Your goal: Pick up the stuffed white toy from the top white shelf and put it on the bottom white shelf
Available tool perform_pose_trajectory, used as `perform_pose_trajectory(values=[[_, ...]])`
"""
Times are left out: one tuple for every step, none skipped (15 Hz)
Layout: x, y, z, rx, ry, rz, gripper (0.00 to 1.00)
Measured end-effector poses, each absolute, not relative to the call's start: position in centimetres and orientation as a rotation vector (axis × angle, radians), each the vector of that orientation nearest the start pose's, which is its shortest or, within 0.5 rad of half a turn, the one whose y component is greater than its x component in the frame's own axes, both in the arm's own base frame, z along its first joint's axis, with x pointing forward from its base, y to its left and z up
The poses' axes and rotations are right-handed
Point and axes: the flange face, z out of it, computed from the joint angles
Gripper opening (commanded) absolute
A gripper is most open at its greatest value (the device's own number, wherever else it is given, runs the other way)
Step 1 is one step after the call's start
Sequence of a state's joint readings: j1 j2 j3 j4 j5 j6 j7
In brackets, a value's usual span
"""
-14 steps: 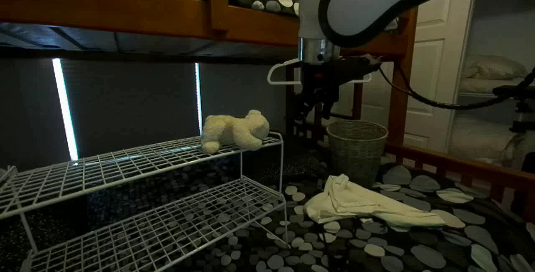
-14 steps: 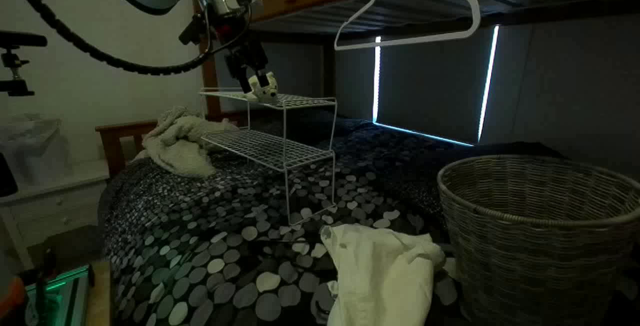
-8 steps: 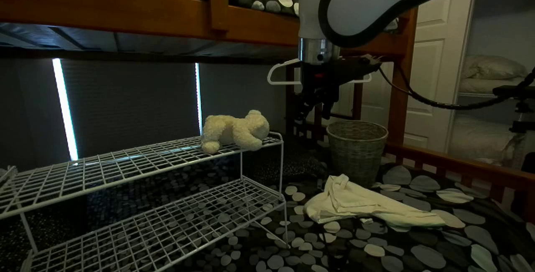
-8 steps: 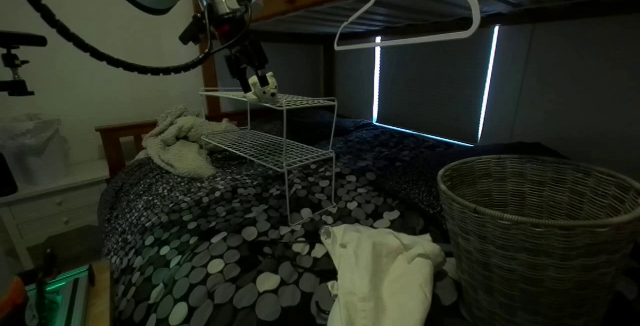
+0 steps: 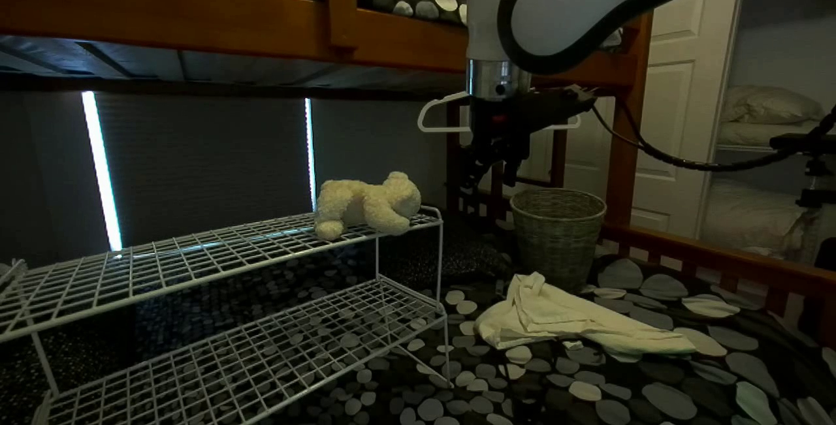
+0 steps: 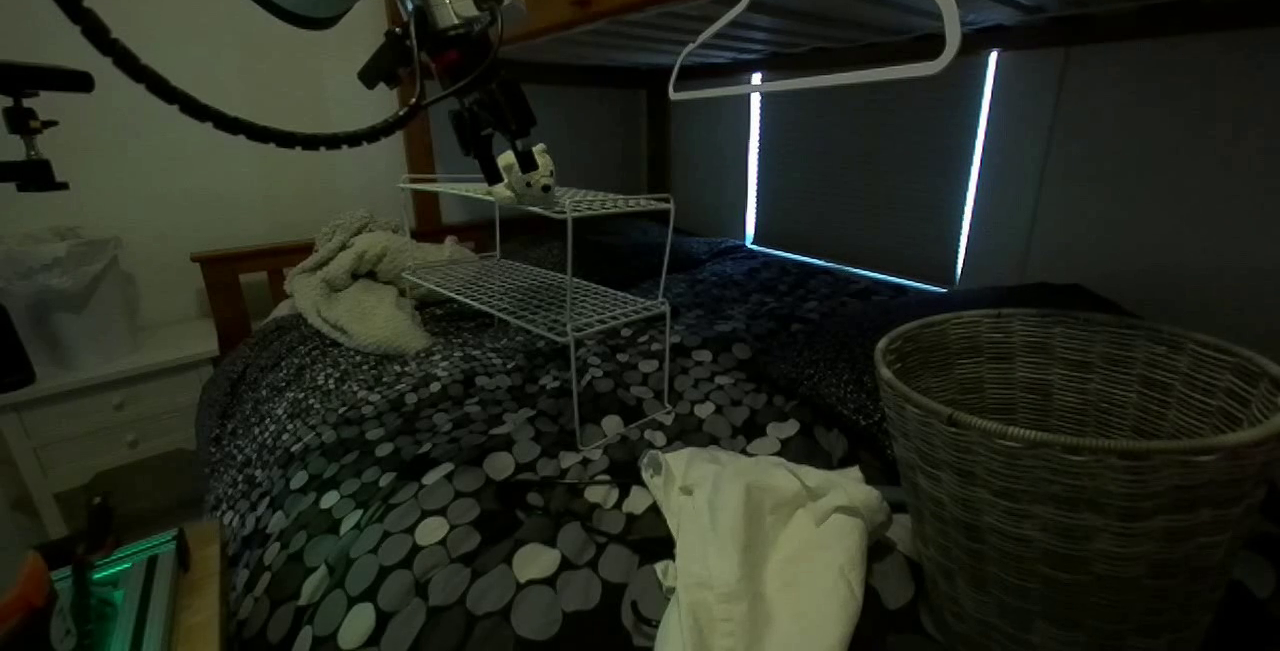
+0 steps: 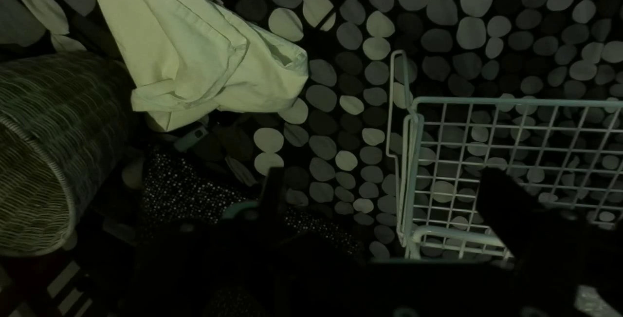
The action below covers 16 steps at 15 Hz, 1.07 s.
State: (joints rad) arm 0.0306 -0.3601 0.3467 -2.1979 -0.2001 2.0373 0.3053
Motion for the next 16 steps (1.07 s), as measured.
perform_pose_trajectory(values=[[43.6,17.7,54.0,-3.335,-0.228,-0.447,1.0],[43.5,17.8,54.1,-3.331,-0.235,-0.45,1.0],[43.5,18.1,54.3,-3.321,-0.261,-0.464,1.0],[43.4,18.9,54.7,-3.302,-0.305,-0.484,1.0],[43.2,19.9,55.2,-3.283,-0.354,-0.503,1.0],[43.0,21.1,55.7,-3.256,-0.411,-0.527,1.0],[42.8,22.4,56.3,-3.226,-0.468,-0.55,1.0],[42.7,23.5,56.8,-3.195,-0.523,-0.573,1.0],[42.6,24.6,57.3,-3.166,-0.58,-0.595,1.0],[42.6,25.4,57.7,-3.139,-0.637,-0.621,1.0],[42.9,26.0,58.0,-3.114,-0.69,-0.643,1.0],[43.3,26.4,58.2,-3.084,-0.742,-0.66,1.0],[43.8,26.5,58.2,-3.05,-0.79,-0.667,1.0],[44.5,26.5,58.2,-3.007,-0.836,-0.682,1.0],[45.3,26.4,57.9,-2.962,-0.877,-0.702,1.0],[46.2,26.3,57.6,-2.913,-0.915,-0.719,1.0]])
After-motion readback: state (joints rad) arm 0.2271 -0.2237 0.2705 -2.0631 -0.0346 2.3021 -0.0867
